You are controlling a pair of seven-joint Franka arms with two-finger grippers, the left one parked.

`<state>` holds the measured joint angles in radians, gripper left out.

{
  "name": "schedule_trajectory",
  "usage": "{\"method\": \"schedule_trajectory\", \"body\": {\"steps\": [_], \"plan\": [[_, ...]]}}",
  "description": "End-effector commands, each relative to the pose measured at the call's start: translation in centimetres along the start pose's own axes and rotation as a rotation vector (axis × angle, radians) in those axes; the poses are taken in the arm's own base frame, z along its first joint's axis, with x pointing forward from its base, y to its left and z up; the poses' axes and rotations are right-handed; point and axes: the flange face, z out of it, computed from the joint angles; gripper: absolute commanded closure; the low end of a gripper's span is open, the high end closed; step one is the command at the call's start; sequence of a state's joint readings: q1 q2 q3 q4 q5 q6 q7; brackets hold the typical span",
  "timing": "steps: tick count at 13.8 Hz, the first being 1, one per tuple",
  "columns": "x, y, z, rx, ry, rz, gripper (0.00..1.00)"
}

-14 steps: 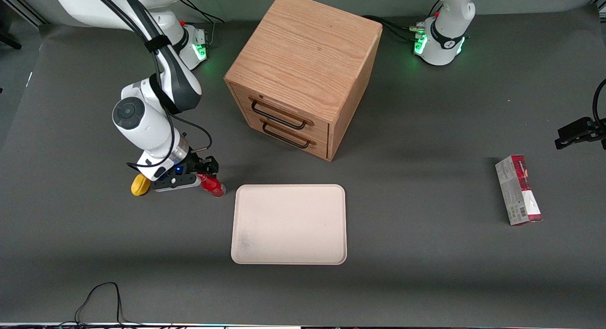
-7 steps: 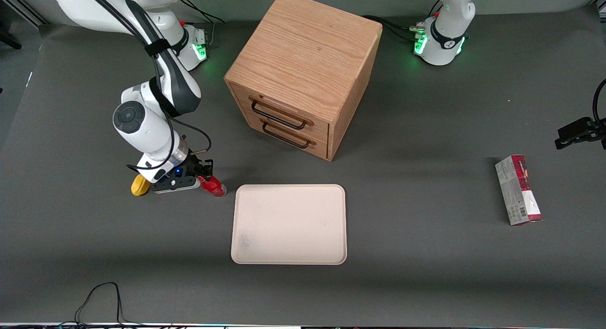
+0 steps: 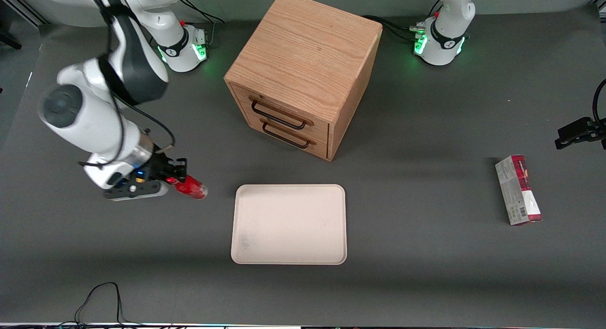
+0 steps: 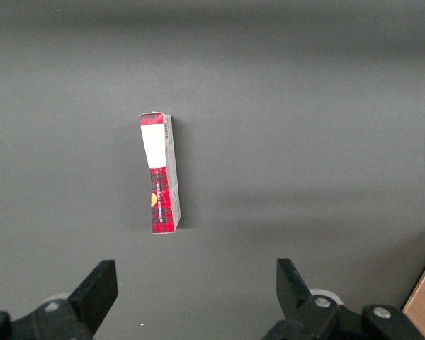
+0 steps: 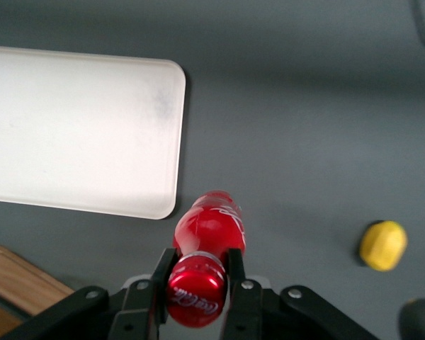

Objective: Place coke bottle on tray
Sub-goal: 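Carry the red bottle with the right gripper onto the white tray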

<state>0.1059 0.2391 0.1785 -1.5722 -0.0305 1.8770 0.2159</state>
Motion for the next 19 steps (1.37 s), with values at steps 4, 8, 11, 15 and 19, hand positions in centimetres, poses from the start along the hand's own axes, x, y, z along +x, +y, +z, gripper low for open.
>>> {"method": "schedule_trajectory", "body": {"steps": [4, 8, 11, 15, 19], "plan": [[5.4, -2.1, -6.4, -0.001, 0.073, 0.028, 1.00], [8.8, -5.2, -2.5, 0.090, 0.092, 0.023, 1.00], [10.4, -7.5, 1.3, 0.120, 0.155, 0.003, 1.00], [11.1, -9.8, 9.5, 0.045, 0.178, -0.023, 1.00], [11.2, -10.7, 15.2, 0.037, 0.175, -0.045, 1.00]]}}
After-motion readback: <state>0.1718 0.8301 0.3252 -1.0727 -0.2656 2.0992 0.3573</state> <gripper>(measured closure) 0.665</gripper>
